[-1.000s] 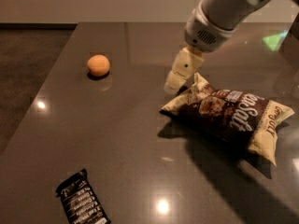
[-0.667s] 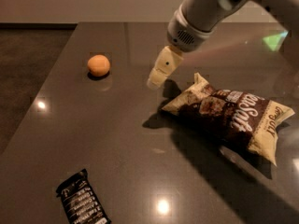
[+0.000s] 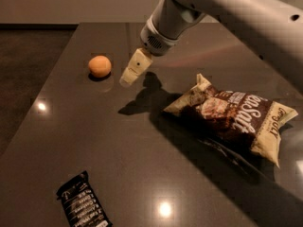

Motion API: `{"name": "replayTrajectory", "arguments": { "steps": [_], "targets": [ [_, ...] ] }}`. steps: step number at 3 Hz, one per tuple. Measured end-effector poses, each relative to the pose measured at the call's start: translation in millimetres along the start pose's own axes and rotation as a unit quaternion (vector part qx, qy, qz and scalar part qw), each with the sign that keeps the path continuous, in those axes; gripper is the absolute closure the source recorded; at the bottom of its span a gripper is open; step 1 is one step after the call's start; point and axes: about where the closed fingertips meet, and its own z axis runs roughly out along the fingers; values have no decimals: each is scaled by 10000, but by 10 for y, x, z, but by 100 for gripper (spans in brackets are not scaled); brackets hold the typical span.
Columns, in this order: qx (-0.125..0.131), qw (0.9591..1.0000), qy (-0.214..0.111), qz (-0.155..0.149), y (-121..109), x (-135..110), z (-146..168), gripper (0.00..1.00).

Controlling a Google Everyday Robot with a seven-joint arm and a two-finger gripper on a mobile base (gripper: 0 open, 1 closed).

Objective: Pick orange

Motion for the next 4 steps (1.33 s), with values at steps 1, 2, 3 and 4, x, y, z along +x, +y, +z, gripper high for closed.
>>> {"name": "replayTrajectory", "arguments": {
  "steps": [1,2,3,4],
  "targets": [
    [-105,9998,-151,107,-2,-223,252,0],
    [-160,9996,-192,154,46,-425,487,0],
    [-110,9997,-189,143,47,-663,740,0],
    [-62,9998,-143,149,7,-793,917,0]
  ]
}}
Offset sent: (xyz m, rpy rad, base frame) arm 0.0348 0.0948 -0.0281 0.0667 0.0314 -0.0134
